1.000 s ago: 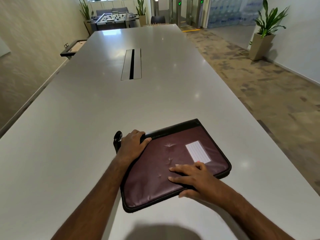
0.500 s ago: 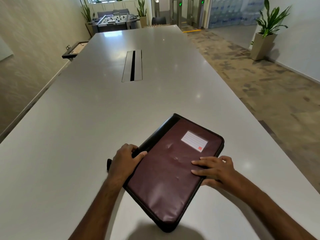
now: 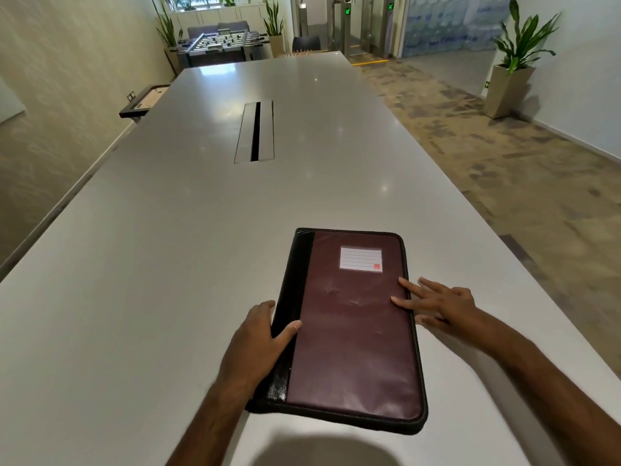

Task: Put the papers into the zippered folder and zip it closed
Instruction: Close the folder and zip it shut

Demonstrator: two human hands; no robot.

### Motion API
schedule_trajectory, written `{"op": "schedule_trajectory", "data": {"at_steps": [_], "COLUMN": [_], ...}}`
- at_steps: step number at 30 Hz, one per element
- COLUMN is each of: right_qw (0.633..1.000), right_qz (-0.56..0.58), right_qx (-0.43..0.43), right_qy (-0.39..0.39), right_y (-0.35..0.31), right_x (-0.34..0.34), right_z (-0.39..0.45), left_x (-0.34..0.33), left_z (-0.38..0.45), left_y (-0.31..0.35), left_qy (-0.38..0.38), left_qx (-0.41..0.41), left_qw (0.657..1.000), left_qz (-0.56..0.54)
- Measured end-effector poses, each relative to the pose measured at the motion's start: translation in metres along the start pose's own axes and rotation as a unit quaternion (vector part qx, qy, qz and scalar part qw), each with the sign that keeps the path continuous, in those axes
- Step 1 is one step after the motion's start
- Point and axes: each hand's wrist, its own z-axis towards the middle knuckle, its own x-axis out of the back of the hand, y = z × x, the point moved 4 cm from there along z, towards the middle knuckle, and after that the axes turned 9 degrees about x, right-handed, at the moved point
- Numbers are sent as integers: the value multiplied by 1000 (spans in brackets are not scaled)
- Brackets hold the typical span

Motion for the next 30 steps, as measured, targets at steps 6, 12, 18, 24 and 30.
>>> {"op": "schedule_trajectory", "data": {"at_steps": [6, 12, 18, 24, 30], "right_qw": [999, 992, 971, 923, 927], "right_qz": [28, 107, 218, 280, 304], "right_qx": [-31, -63, -80, -115, -23], "right_qy": [7, 7, 61, 236, 219], "right_y": [11, 12, -2, -44, -121], "right_x": [10, 13, 14, 16, 7], "right_z": [6, 6, -6, -21, -23], "left_x": [-10, -16, -8, 13, 19], "left_z": [-10, -10, -10, -27, -61], "left_y": [11, 12, 8, -11, -46], "left_qy": [-15, -43, -62, -53, -135], "left_qx": [-1, 27, 38, 26, 17], "left_qw": [999, 997, 994, 984, 970], "left_qz": [-40, -57, -84, -166, -203]}}
